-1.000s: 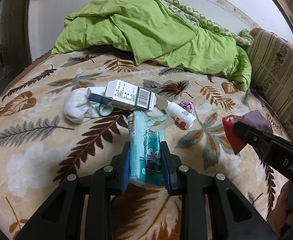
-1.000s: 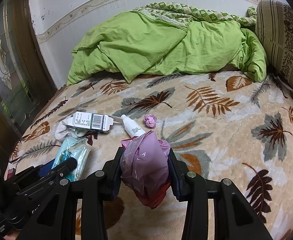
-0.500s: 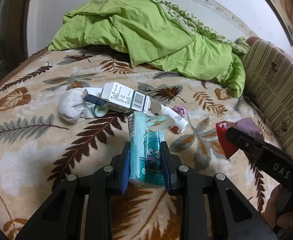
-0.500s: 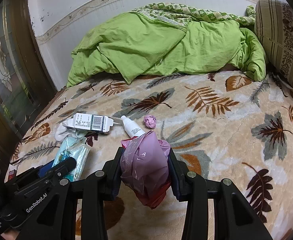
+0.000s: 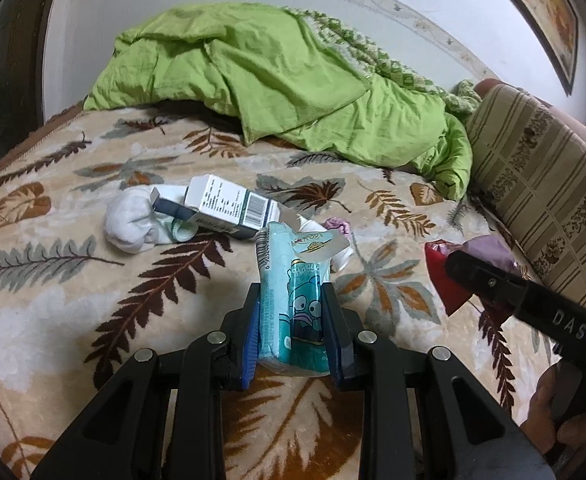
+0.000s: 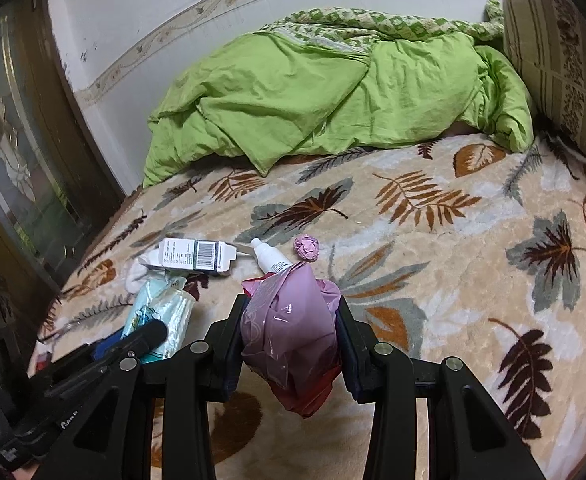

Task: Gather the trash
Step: 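Carry both items over the red wastebasket and open both tools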

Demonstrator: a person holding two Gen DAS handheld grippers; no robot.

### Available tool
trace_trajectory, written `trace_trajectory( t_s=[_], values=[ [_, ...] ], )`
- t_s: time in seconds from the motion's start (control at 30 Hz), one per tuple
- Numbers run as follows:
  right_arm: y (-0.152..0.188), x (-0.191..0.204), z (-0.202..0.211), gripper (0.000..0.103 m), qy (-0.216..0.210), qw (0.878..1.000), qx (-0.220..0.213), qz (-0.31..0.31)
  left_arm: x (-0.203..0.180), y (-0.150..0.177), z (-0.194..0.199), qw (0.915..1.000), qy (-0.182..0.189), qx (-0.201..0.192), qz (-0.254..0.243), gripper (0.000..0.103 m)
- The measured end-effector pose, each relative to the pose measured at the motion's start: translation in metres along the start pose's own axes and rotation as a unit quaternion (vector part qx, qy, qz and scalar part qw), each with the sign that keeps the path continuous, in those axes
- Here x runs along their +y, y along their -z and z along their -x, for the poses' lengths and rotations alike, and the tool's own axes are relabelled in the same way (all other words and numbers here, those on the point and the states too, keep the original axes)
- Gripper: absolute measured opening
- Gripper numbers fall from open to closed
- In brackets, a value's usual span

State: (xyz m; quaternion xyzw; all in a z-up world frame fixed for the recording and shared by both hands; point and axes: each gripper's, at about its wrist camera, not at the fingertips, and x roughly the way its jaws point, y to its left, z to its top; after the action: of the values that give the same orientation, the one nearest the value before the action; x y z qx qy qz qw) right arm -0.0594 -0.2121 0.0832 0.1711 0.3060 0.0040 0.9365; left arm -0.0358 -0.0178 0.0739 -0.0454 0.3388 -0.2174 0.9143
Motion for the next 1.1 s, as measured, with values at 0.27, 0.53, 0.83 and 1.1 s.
trace_trajectory(
  t_s=[0.27,0.53,0.83,1.1],
  values=[
    [0.011,-0.014,0.061,0.043,-0.015,0.999,-0.028,-0.031,-0.033,0.013,0.030,0.9992,0.026,-0.001,-0.032,0.027],
    [0.051,-0.062,0.168,0.043,0.001,0.998,-0.037,-0.059,-0.119,0.037,0.066,0.9875,0.129,0.022,-0.087,0.027],
    [0.089,-0.140,0.292,0.043,0.094,0.984,-0.080,-0.132,-0.234,0.058,0.113,0.9513,0.258,0.048,-0.161,0.027],
    [0.118,-0.186,0.366,0.043,0.156,0.964,-0.112,-0.182,-0.309,0.079,0.125,0.9180,0.324,0.087,-0.211,0.027]
  ],
)
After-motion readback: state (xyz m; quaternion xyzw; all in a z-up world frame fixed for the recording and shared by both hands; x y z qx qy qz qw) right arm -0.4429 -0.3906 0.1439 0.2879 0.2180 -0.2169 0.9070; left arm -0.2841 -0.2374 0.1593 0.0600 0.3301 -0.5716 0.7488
